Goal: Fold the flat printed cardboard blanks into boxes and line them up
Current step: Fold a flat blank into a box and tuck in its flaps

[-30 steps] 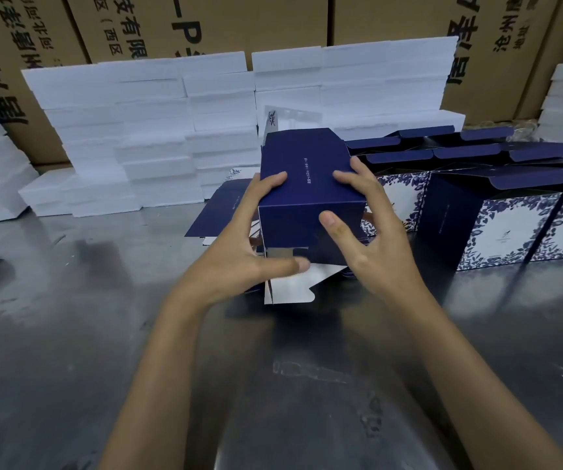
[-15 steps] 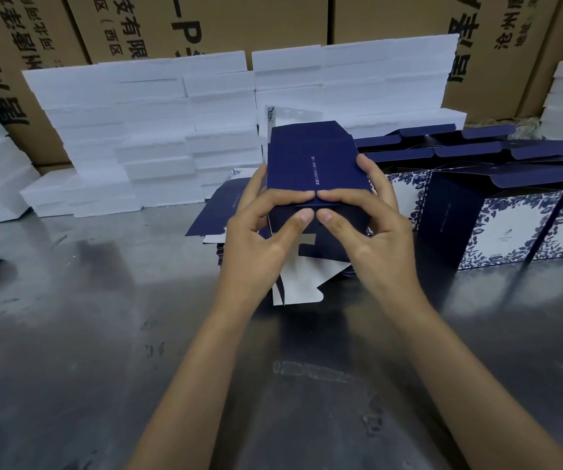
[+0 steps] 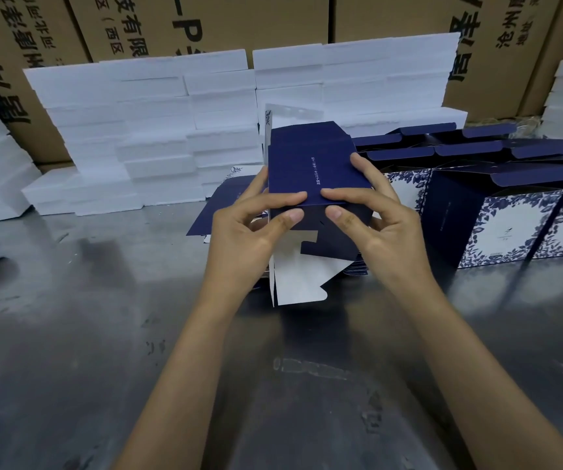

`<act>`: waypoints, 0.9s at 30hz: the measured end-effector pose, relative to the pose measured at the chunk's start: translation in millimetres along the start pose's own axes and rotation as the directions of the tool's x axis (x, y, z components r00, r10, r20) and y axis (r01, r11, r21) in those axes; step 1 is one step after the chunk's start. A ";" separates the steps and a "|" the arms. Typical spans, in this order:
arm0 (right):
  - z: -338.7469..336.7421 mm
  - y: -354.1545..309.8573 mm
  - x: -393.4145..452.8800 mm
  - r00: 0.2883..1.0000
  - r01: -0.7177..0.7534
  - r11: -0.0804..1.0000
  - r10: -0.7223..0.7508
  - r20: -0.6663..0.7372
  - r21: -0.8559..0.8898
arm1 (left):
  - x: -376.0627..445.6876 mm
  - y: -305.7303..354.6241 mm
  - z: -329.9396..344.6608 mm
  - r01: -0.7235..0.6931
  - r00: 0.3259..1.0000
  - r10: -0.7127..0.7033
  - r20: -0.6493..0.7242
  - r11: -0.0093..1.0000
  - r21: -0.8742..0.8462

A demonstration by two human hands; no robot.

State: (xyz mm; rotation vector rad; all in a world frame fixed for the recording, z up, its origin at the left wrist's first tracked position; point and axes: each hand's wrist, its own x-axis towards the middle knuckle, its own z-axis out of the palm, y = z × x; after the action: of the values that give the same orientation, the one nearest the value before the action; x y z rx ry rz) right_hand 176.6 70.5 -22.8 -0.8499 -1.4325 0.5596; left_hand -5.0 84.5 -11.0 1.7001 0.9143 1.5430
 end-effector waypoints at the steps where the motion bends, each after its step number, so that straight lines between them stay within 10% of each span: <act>1: -1.0 -0.1 0.6 1.000 -0.003 1.000 0.003 0.007 -0.005 | 0.1 0.5 0.2 0.001 1.000 -0.001 -0.003 1.000 -0.002; 8: -7.6 0.0 2.9 0.998 -0.035 0.998 0.032 0.059 0.058 | 1.5 2.1 -2.4 -0.021 1.000 0.021 0.000 0.999 -0.026; 15: -13.2 12.5 8.6 0.950 -0.304 0.905 0.313 0.021 0.296 | 8.7 -3.4 -25.3 0.045 0.920 -0.162 -0.357 0.948 -0.314; 20: 3.2 14.5 -0.1 0.953 -0.288 0.934 0.259 0.158 0.210 | 6.2 -9.2 -10.3 0.188 0.916 -0.316 -0.247 0.882 -0.431; 27: -0.7 5.5 1.3 0.986 -0.162 0.973 0.153 0.069 0.162 | 2.1 -11.7 0.2 0.318 0.948 -0.318 -0.005 0.947 -0.051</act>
State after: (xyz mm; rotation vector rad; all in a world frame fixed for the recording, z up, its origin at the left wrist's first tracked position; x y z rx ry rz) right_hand 178.2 74.7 -26.3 -0.8235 -1.3545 0.8182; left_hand -5.5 92.6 -19.7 1.4268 1.0887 1.3491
